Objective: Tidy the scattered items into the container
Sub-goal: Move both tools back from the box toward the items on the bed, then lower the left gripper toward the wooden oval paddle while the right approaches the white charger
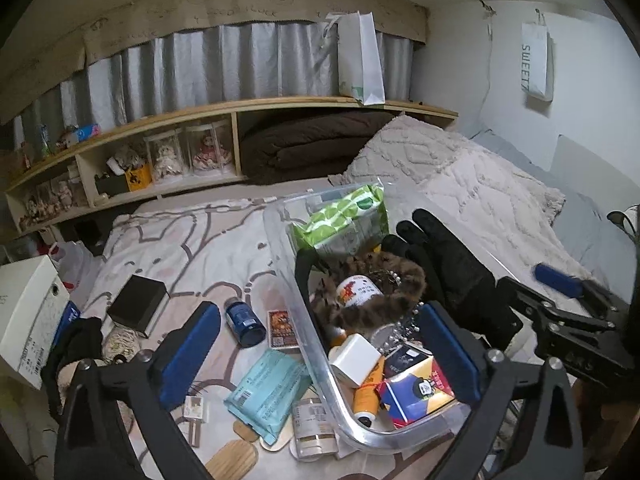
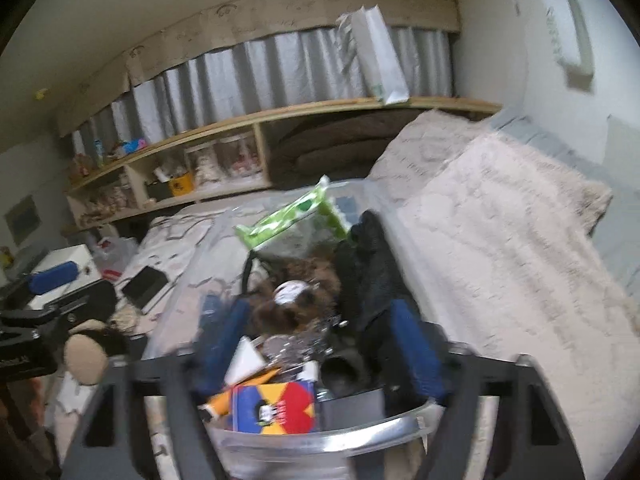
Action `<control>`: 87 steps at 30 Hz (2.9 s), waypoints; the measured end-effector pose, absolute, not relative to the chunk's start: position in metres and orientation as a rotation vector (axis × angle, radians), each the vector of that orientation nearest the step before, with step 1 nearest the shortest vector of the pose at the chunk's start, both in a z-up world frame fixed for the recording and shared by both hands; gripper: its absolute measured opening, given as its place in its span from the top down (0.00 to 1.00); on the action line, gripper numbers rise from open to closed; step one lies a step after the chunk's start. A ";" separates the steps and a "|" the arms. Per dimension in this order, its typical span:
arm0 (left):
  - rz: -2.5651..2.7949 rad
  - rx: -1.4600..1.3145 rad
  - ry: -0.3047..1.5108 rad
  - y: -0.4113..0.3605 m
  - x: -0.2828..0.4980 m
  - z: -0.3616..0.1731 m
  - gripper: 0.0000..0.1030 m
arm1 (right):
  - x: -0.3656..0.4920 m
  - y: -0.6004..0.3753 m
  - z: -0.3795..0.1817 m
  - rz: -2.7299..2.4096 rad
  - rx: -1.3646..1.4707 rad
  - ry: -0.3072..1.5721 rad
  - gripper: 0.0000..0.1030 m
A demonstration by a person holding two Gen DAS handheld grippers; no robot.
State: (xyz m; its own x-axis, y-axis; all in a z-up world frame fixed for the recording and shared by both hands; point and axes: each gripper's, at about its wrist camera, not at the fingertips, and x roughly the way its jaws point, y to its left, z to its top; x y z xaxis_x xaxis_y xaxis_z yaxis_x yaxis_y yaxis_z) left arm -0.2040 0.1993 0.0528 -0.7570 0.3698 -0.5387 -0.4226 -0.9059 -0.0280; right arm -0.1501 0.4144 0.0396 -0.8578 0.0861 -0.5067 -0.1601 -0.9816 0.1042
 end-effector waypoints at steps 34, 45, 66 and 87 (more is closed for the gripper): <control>2.749 -0.616 0.055 0.090 -0.155 0.082 0.00 | -0.117 0.325 0.079 3.019 -0.578 0.009 0.00; 2.786 -0.608 0.025 0.044 -0.133 0.064 0.00 | -0.096 0.283 0.052 3.045 -0.691 -0.055 0.00; 2.817 -0.807 0.039 0.000 -0.119 -0.042 0.00 | -0.083 0.223 -0.041 3.076 -0.954 -0.053 0.00; 2.666 -1.084 0.026 0.004 -0.151 -0.132 0.00 | -0.116 0.239 -0.124 2.900 -1.183 0.299 0.00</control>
